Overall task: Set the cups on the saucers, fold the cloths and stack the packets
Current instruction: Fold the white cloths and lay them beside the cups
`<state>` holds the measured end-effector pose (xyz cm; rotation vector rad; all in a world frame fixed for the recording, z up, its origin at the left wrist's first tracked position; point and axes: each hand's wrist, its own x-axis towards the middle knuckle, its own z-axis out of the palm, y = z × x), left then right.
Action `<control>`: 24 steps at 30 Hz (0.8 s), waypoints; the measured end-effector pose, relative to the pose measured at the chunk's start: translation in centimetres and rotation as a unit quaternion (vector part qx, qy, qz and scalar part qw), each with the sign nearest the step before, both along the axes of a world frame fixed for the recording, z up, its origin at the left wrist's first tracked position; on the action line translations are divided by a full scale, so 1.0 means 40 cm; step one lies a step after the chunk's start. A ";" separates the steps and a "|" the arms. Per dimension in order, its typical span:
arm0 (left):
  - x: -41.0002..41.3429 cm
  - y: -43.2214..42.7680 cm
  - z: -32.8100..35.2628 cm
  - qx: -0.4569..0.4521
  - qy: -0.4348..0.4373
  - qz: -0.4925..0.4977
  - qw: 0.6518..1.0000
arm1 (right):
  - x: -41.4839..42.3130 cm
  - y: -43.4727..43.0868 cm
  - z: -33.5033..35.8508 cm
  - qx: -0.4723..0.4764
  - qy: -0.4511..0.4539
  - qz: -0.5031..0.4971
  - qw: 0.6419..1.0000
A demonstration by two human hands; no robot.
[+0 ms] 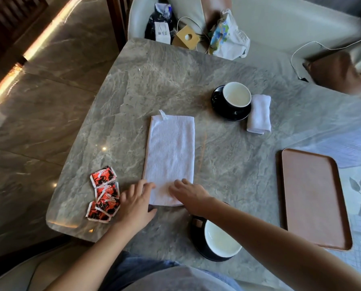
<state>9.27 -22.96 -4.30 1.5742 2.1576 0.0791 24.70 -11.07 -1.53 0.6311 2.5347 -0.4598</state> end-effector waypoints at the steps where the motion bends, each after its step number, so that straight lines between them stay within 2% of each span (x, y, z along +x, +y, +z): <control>1: 0.004 -0.001 -0.001 -0.002 0.005 0.002 1.000 | 0.001 0.000 0.000 -0.003 0.006 -0.007 1.000; 10: 0.016 0.003 0.009 0.033 0.009 0.043 0.998 | 0.011 0.038 0.037 -0.100 0.084 -0.161 0.978; 14: -0.001 0.021 0.013 0.064 -0.025 0.050 0.996 | 0.023 0.048 0.062 -0.098 0.094 -0.163 0.977; 18: -0.034 0.037 0.012 0.104 -0.083 0.067 0.989 | 0.053 0.044 0.043 -0.083 0.072 -0.125 0.986; 24: -0.059 0.048 0.023 0.105 -0.119 0.156 0.975 | 0.075 0.060 0.020 -0.056 0.055 -0.145 0.986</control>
